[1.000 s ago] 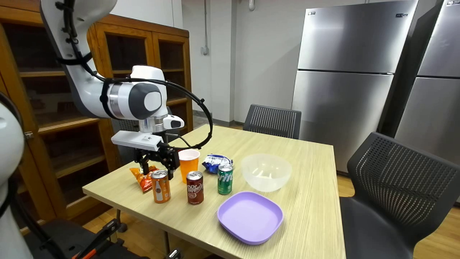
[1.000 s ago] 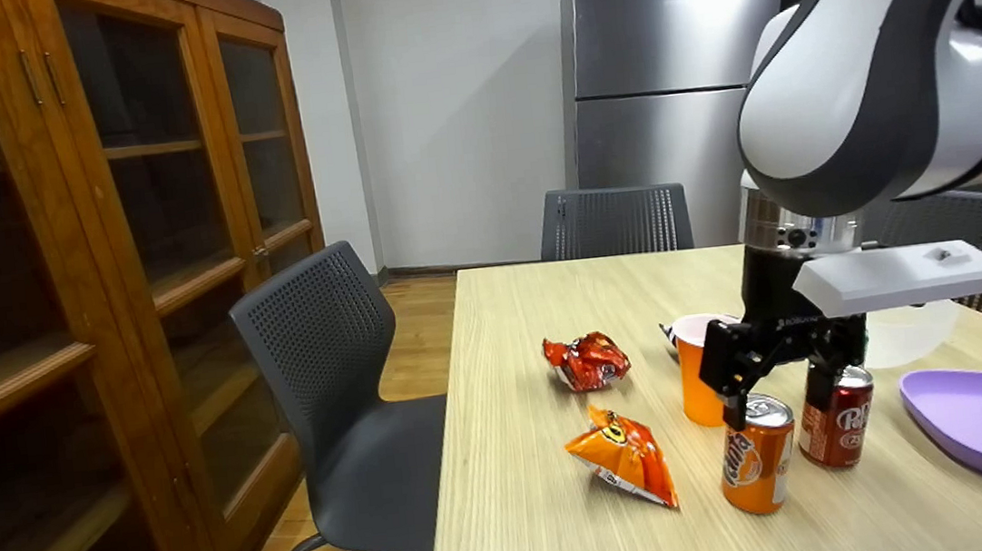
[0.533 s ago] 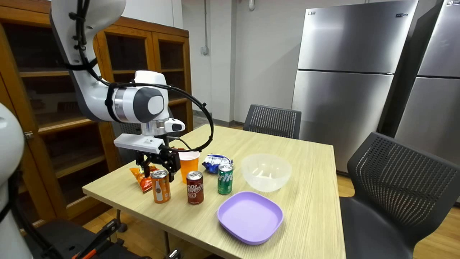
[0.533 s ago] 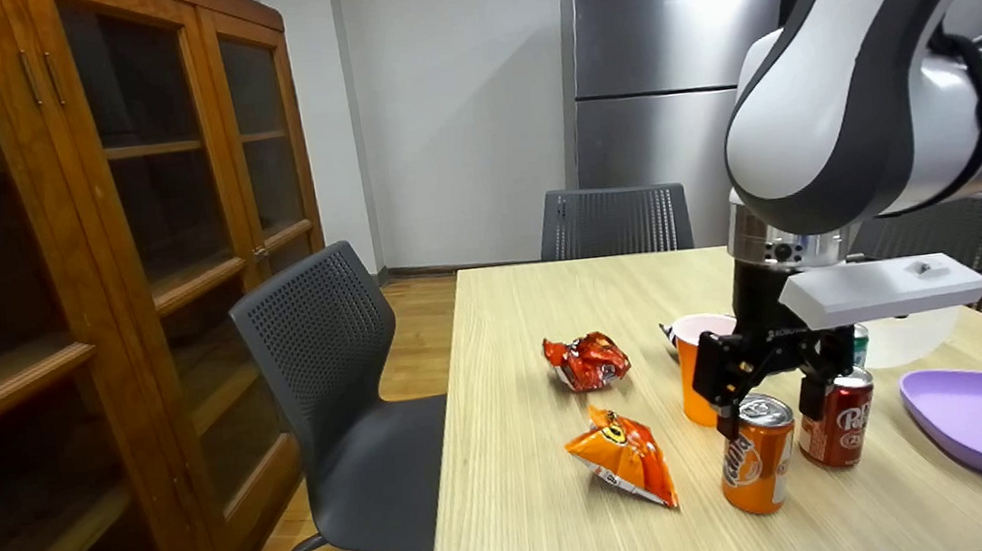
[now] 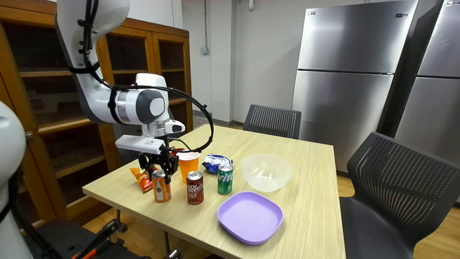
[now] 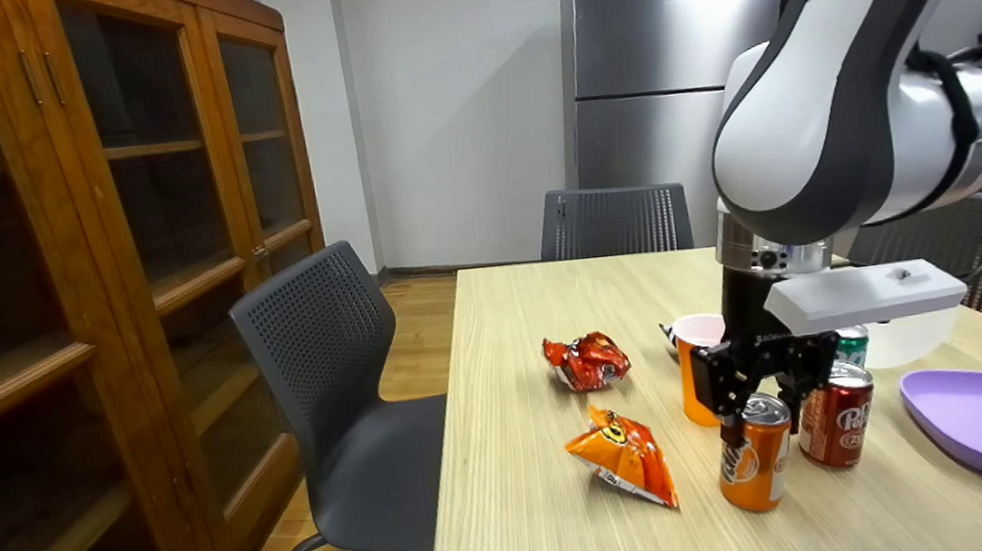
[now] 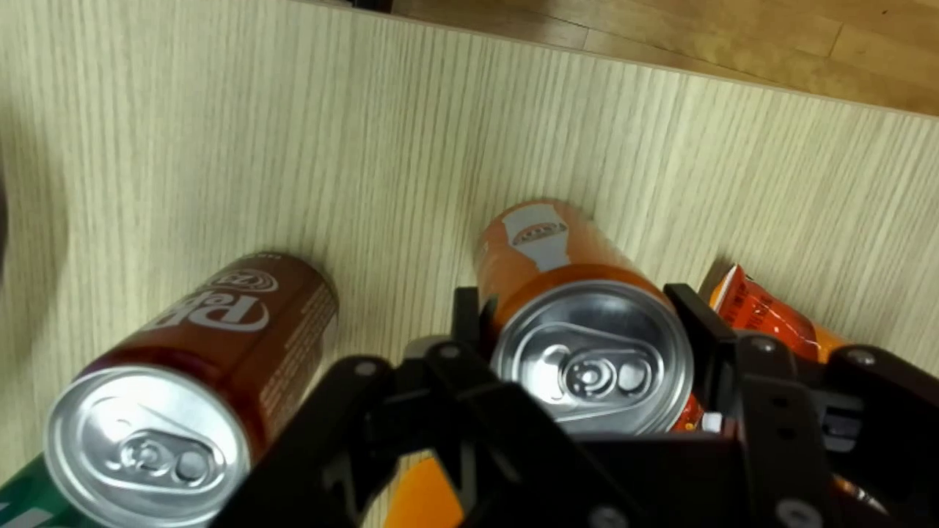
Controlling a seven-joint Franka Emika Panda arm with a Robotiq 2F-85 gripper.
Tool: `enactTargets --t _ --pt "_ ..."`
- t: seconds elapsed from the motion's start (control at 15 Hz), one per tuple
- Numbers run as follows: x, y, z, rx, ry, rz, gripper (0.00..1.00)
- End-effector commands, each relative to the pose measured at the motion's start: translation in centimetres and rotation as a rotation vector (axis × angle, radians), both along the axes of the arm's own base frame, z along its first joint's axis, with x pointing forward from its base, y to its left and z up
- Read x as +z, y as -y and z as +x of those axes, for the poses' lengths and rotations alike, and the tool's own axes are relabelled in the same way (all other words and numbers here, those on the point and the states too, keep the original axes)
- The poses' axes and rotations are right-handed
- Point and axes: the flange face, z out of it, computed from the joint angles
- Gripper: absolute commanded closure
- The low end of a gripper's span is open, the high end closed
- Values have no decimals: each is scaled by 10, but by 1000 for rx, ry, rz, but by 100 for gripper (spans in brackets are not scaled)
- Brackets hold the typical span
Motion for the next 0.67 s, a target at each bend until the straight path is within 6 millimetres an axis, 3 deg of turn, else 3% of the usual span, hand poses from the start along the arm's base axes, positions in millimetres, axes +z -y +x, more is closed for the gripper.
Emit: enactTargets --t 0.0,0.6 --pt "11 -9 5 -7 8 -15 62" --pt "72 -17 -3 -3 58 3 62"
